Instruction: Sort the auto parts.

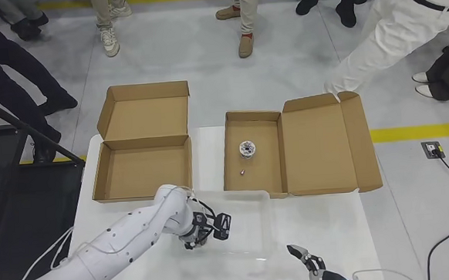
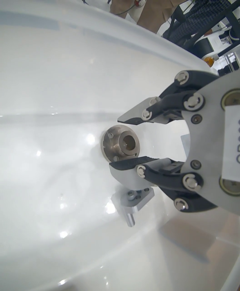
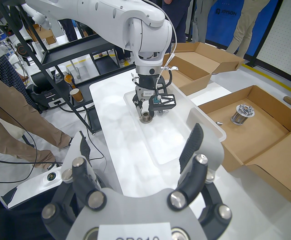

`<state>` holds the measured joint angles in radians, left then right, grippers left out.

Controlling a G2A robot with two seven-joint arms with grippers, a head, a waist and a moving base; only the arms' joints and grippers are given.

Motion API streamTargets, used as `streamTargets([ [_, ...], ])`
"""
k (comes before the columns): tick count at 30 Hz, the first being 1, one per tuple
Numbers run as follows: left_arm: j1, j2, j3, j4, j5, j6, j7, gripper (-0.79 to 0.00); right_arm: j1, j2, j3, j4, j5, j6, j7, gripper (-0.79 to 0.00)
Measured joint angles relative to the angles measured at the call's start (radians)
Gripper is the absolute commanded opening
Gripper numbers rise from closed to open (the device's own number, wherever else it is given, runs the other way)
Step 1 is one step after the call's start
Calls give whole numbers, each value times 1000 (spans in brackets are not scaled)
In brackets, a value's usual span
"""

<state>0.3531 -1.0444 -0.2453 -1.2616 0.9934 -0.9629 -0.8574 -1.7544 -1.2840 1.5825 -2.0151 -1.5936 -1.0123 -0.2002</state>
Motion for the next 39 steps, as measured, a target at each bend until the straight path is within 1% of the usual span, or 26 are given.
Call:
streamTargets([
  [5, 1, -8, 3, 13, 9, 8, -8, -440, 0, 0, 0, 0, 0, 0, 0, 0],
  [8, 2, -11, 3, 18, 13, 11, -10, -486, 0, 0, 0, 0, 0, 0, 0, 0],
  [10, 3, -13, 4, 20, 15, 10, -10, -566, 0, 0, 0, 0, 0, 0, 0, 0],
  [11, 4, -14, 3, 21, 15, 10, -9, -628, 0, 0, 0, 0, 0, 0, 0, 0],
  [12, 4, -14, 2, 22, 15, 9, -9, -730, 0, 0, 0, 0, 0, 0, 0, 0],
  [13, 4, -15, 1, 21, 15, 9, -9, -785, 0, 0, 0, 0, 0, 0, 0, 0],
  [17, 2, -10, -17, 10, 4, 5, -4, -785, 0, 0, 0, 0, 0, 0, 0, 0],
  [21, 1, 6, -49, -20, -9, 1, 5, -785, 0, 0, 0, 0, 0, 0, 0, 0],
  [24, 7, 28, -83, -60, -20, -3, 15, -785, 0, 0, 0, 0, 0, 0, 0, 0],
  [27, 21, 57, -126, -108, -31, -2, 26, -785, 0, 0, 0, 0, 0, 0, 0, 0],
  [33, 78, 133, -252, -226, -63, -2, 87, -785, 0, 0, 0, 0, 0, 0, 0, 0],
  [36, 128, 176, -336, -282, -81, -10, 153, -785, 0, 0, 0, 0, 0, 0, 0, 0],
  [37, 152, 193, -373, -300, -88, -19, 191, -785, 0, 0, 0, 0, 0, 0, 0, 0],
  [39, 191, 218, -432, -321, -94, -36, 255, -785, 0, 0, 0, 0, 0, 0, 0, 0],
])
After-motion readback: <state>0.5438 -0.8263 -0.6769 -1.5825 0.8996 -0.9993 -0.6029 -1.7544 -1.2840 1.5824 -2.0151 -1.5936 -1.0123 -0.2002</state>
